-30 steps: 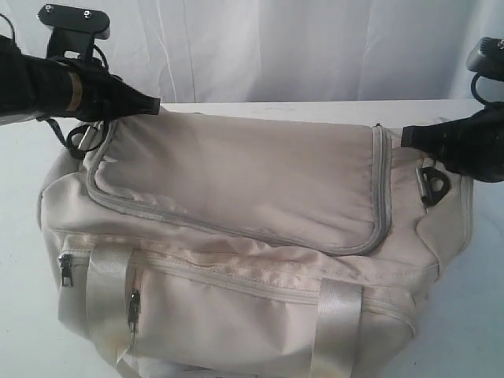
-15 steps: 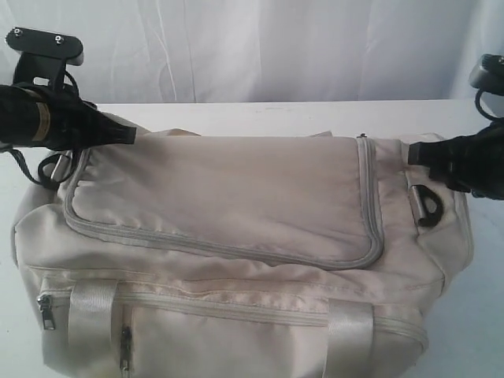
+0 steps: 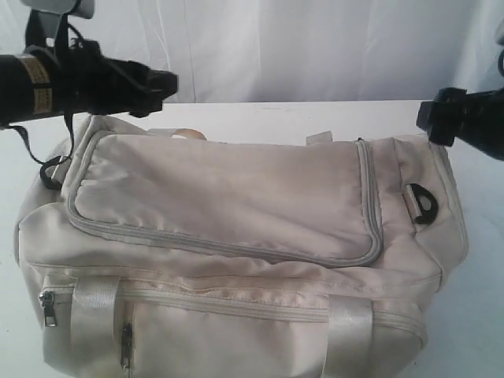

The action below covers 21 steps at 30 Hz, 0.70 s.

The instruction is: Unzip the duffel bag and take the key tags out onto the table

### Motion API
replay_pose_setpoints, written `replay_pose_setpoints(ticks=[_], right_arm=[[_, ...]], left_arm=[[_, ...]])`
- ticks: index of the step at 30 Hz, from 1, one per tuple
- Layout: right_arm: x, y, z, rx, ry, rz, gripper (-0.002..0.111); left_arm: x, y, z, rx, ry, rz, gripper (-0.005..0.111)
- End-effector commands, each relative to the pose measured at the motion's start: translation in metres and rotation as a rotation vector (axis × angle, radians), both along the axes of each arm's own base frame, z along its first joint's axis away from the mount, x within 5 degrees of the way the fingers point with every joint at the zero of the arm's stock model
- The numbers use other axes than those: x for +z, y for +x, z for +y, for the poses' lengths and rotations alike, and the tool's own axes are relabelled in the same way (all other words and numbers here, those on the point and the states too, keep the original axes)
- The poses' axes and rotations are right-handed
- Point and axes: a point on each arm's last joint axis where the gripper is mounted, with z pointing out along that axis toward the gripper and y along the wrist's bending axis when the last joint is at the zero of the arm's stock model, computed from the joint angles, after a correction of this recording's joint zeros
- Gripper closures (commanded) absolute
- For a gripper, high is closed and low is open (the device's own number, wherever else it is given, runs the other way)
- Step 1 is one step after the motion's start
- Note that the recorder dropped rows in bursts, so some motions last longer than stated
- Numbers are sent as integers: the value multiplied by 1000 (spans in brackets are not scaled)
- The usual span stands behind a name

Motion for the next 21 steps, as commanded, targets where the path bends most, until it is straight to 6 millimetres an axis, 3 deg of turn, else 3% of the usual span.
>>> replay_pose_setpoints(ticks=[1,8,12,16,21], right_arm=[[8,10,-2,-44,54,-110,32],[-15,36,6,-69,73,75,32],[-27,45,9,-64,53,173,32],[-32,47,10,-76,76,205,35],[-34,47,10,-75,72,223,39]], left_arm=[[13,-11,-39,-211,-15,-98,37],[-7,-7,-113,-313,57,-123,37],[-33,-2,-153,-371,82,-96,37],[-65,2,-175,-405,117,-41,37],[-94,-8,-190,-493,214,0,37]])
